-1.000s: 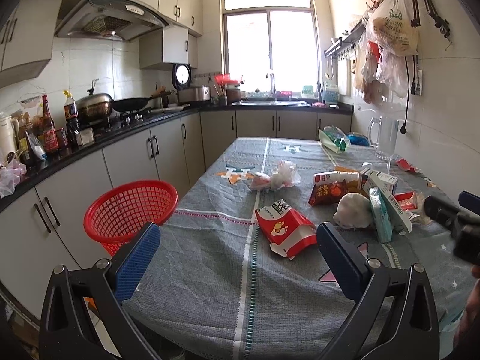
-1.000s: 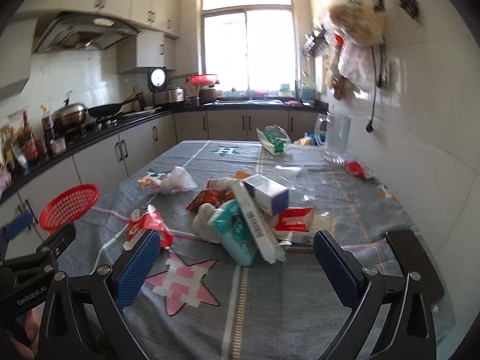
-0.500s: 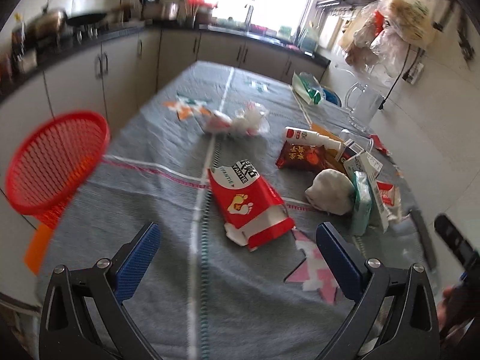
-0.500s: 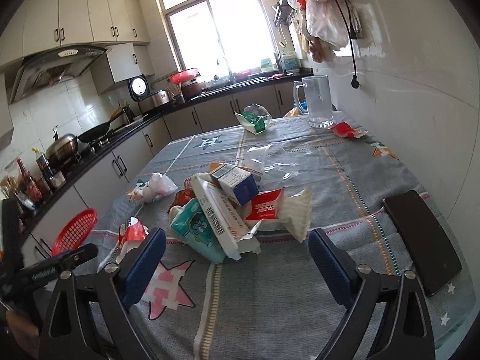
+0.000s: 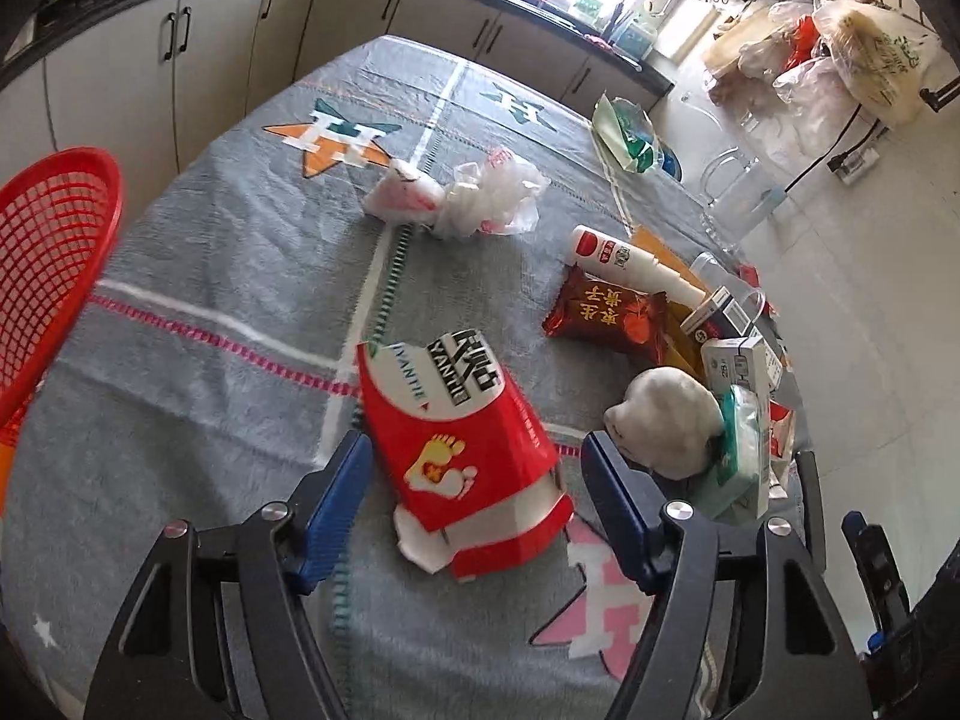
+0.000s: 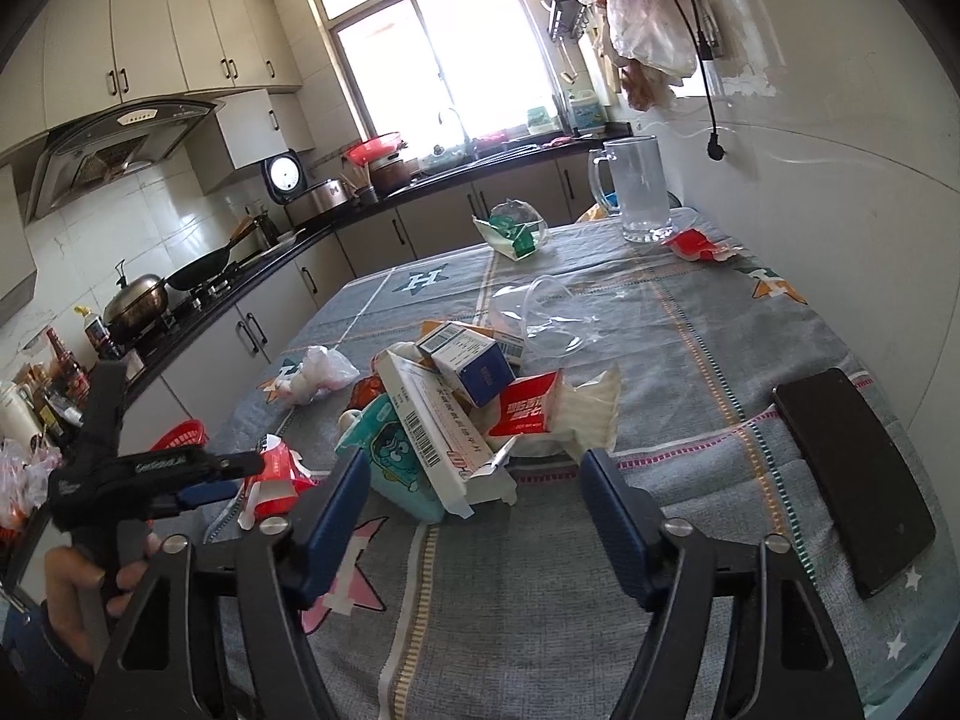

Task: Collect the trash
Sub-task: 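Grasp the red foot-patch box with the left tool while the right tool grasps the white barcoded box, then carry both held boxes over to the red basket on the floor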

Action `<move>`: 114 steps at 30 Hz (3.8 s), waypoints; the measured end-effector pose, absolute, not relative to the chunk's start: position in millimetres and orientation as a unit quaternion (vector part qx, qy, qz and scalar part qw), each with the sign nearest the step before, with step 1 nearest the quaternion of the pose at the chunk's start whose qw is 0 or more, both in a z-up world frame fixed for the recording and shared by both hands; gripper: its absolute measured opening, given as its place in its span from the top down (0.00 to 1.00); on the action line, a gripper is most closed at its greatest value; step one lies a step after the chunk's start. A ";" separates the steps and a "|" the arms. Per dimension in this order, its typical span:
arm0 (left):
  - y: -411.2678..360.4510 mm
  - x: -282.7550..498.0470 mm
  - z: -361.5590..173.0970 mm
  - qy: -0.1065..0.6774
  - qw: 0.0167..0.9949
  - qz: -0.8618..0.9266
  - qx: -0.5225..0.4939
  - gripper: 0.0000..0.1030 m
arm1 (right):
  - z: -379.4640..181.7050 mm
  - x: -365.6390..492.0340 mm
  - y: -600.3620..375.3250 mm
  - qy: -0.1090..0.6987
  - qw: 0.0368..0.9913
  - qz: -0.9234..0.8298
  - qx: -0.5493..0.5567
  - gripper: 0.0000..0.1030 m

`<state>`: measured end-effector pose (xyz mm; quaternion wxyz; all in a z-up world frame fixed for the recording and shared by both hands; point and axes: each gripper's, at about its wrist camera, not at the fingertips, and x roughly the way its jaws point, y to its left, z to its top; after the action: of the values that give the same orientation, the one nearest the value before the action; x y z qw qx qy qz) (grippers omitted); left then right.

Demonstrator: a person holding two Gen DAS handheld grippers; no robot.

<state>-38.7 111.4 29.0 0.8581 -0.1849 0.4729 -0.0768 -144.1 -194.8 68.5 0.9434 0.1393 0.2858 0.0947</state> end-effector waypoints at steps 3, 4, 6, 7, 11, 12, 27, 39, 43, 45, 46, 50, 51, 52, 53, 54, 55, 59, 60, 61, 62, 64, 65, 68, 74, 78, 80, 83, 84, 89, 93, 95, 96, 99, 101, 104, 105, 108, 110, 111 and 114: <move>107.2 -29.2 23.3 0.480 0.854 -0.073 -0.185 0.31 | 68.7 -143.8 -194.5 0.286 0.943 0.096 0.138 0.27; 105.6 -26.5 21.3 0.484 0.852 -0.074 -0.185 0.31 | 68.6 -143.5 -194.6 0.286 0.943 0.096 0.139 0.27; 100.3 -22.3 20.3 0.482 0.856 -0.068 -0.176 0.31 | 68.3 -142.5 -195.0 0.286 0.943 0.094 0.138 0.27; 96.8 -20.6 20.1 0.482 0.857 -0.067 -0.170 0.31 | 67.8 -141.9 -195.4 0.287 0.943 0.093 0.138 0.27; 81.1 -12.0 19.6 0.486 0.860 -0.066 -0.144 0.19 | 64.1 -138.0 -197.4 0.294 0.941 0.095 0.139 0.27; 77.9 -9.8 19.0 0.484 0.862 -0.064 -0.135 0.19 | 63.5 -137.9 -197.4 0.295 0.941 0.095 0.138 0.27; 56.8 -21.2 19.4 0.429 0.902 -0.040 -0.039 0.53 | 45.0 -111.3 -158.0 0.342 0.926 0.160 0.015 0.61; 58.2 -26.6 18.9 0.428 0.901 -0.052 -0.047 0.53 | 31.8 -69.0 -128.2 0.373 0.915 0.133 -0.082 0.75; 58.5 -25.9 18.1 0.429 0.900 -0.056 -0.051 0.53 | 26.3 -61.6 -118.9 0.375 0.913 0.106 -0.122 0.77; 59.5 -25.9 18.9 0.427 0.901 -0.058 -0.053 0.53 | 24.7 -61.1 -119.0 0.370 0.916 0.093 -0.127 0.81; 60.2 -26.8 20.0 0.425 0.901 -0.061 -0.056 0.53 | 26.1 -62.1 -120.1 0.365 0.918 0.088 -0.125 0.82; 64.6 -31.6 29.4 0.413 0.906 -0.069 -0.067 0.53 | 39.8 -70.6 -134.3 0.349 0.929 0.094 -0.077 0.86; 64.9 -32.9 32.0 0.409 0.907 -0.070 -0.070 0.53 | 42.9 -72.6 -136.8 0.345 0.931 0.095 -0.067 0.86; 65.5 -34.2 34.9 0.406 0.908 -0.072 -0.072 0.53 | 46.5 -75.1 -140.3 0.340 0.934 0.098 -0.055 0.86; 66.2 -35.9 37.8 0.403 0.909 -0.072 -0.074 0.53 | 49.6 -77.2 -143.3 0.337 0.935 0.100 -0.045 0.86; 67.1 -37.6 40.8 0.399 0.911 -0.072 -0.077 0.53 | 51.8 -78.7 -144.2 0.334 0.936 0.101 -0.037 0.86; 67.5 -38.9 42.4 0.397 0.911 -0.072 -0.078 0.53 | 55.3 -80.8 -146.7 0.330 0.938 0.105 -0.024 0.86; 69.9 -43.8 50.8 0.390 0.914 -0.071 -0.081 0.53 | 65.5 -86.7 -151.5 0.320 0.939 0.127 0.014 0.86; 71.2 -44.5 52.4 0.389 0.915 -0.071 -0.082 0.53 | 67.4 -88.2 -150.6 0.320 0.938 0.132 0.018 0.86; 71.9 -45.6 54.0 0.388 0.915 -0.071 -0.082 0.53 | 69.0 -88.9 -150.0 0.320 0.937 0.139 0.026 0.86; 72.4 -47.0 56.2 0.385 0.916 -0.071 -0.081 0.53 | 69.7 -88.9 -149.4 0.321 0.935 0.147 0.033 0.86; 74.6 -49.6 58.4 0.382 0.918 -0.068 -0.081 0.53 | 70.4 -88.5 -147.2 0.324 0.932 0.159 0.044 0.86; 75.8 -50.5 59.8 0.381 0.918 -0.068 -0.083 0.53 | 71.0 -87.6 -145.8 0.326 0.930 0.165 0.049 0.86; 79.7 -52.2 61.9 0.378 0.919 -0.066 -0.086 0.53 | 71.0 -86.1 -142.8 0.332 0.923 0.181 0.064 0.86; 91.4 -53.6 63.4 0.375 0.920 -0.060 -0.094 0.53 | 73.4 -83.1 -133.2 0.334 0.915 0.211 0.084 0.86; 101.2 -54.5 64.3 0.372 0.921 -0.052 -0.101 0.53 | 76.8 -79.8 -120.3 0.335 0.909 0.231 0.086 0.86; 107.4 -54.2 66.4 0.369 0.922 -0.048 -0.106 0.53 | 77.8 -77.4 -113.2 0.337 0.906 0.240 0.085 0.86; 118.0 -54.7 68.9 0.365 0.924 -0.039 -0.112 0.53 | 78.7 -73.6 -102.7 0.341 0.901 0.255 0.087 0.86; 122.1 -54.9 69.7 0.364 0.924 -0.036 -0.114 0.53 | 79.2 -71.4 -97.3 0.343 0.898 0.261 0.086 0.86; 142.2 -57.8 73.6 0.357 0.926 -0.017 -0.123 0.53 | 80.6 -61.9 -78.0 0.349 0.890 0.282 0.083 0.86; 159.9 -59.6 76.0 0.352 0.927 -0.001 -0.130 0.53 | 80.9 -56.7 -63.1 0.352 0.884 0.297 0.080 0.86; 169.2 -61.5 77.4 0.350 0.927 0.007 -0.133 0.53 | 80.8 -53.9 -53.4 0.355 0.880 0.306 0.077 0.86; 174.2 -62.5 78.2 0.348 0.928 0.011 -0.135 0.53 | 80.7 -52.9 -50.0 0.356 0.879 0.309 0.076 0.86; 188.1 -65.8 79.6 0.344 0.928 0.024 -0.141 0.53 | 81.5 -48.9 -34.7 0.359 0.873 0.321 0.072 0.86; 197.8 -66.7 79.5 0.342 0.928 0.032 -0.147 0.53 | 82.9 -46.2 -21.4 0.362 0.868 0.332 0.066 0.86; 213.3 -69.1 79.1 0.340 0.927 0.044 -0.154 0.53 | 83.8 -44.1 -4.4 0.368 0.861 0.347 0.059 0.86; 218.5 -69.8 78.9 0.339 0.927 0.047 -0.156 0.53 | 83.8 -43.8 3.3 0.369 0.859 0.352 0.056 0.86; 235.3 -72.0 80.1 0.335 0.926 0.058 -0.163 0.53 | 84.1 -41.0 20.8 0.373 0.853 0.363 0.049 0.86; 248.1 -74.1 81.7 0.331 0.926 0.067 -0.169 0.53 | 83.9 -37.8 33.6 0.377 0.848 0.370 0.048 0.86; 255.6 -76.2 82.8 0.328 0.926 0.073 -0.172 0.53 | 83.7 -36.0 38.8 0.380 0.845 0.373 0.048 0.86; 277.0 -82.3 84.4 0.322 0.925 0.090 -0.179 0.53 | 82.4 -28.6 55.2 0.390 0.834 0.386 0.051 0.86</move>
<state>-82.3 277.0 84.4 0.9252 -0.1792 0.3221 0.0903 -28.6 55.2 82.4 0.8344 0.0512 0.3904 0.3856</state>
